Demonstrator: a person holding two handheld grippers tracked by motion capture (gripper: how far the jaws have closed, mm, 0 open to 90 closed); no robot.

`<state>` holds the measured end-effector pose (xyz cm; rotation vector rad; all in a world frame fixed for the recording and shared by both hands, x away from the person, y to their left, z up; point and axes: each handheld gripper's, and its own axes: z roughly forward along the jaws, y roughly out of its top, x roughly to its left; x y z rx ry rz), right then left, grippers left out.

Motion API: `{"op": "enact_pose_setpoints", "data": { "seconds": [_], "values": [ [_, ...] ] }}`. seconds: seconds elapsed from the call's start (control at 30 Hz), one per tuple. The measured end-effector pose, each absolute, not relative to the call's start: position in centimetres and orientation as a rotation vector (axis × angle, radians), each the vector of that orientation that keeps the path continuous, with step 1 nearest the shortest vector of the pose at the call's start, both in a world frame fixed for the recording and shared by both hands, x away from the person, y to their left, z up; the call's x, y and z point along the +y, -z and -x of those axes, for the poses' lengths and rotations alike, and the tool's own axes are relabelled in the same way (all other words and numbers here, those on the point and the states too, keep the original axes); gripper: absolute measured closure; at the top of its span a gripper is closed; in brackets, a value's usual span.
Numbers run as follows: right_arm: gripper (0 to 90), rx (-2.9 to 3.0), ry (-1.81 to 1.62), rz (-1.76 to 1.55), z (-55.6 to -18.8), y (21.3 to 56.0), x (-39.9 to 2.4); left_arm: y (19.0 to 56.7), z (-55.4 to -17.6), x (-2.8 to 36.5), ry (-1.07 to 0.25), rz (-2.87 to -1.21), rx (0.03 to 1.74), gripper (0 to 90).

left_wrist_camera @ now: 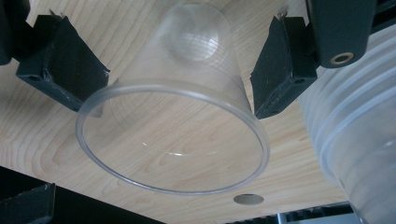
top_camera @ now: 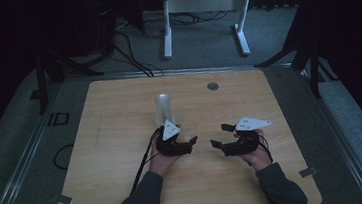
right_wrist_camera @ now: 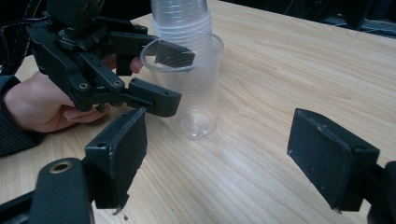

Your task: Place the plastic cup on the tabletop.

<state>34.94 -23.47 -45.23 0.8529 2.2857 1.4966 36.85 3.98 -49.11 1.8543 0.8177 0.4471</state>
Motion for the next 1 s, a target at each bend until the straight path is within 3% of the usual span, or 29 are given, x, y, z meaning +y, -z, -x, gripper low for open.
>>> {"op": "enact_pose_setpoints", "data": {
  "seconds": [1.0],
  "values": [
    [19.8, 2.277, -1.497, -0.86, -34.9, 45.3, -23.8, 49.7, -34.8, 6.4, -0.498, -1.828, 0.851, 19.0]
  ]
}}
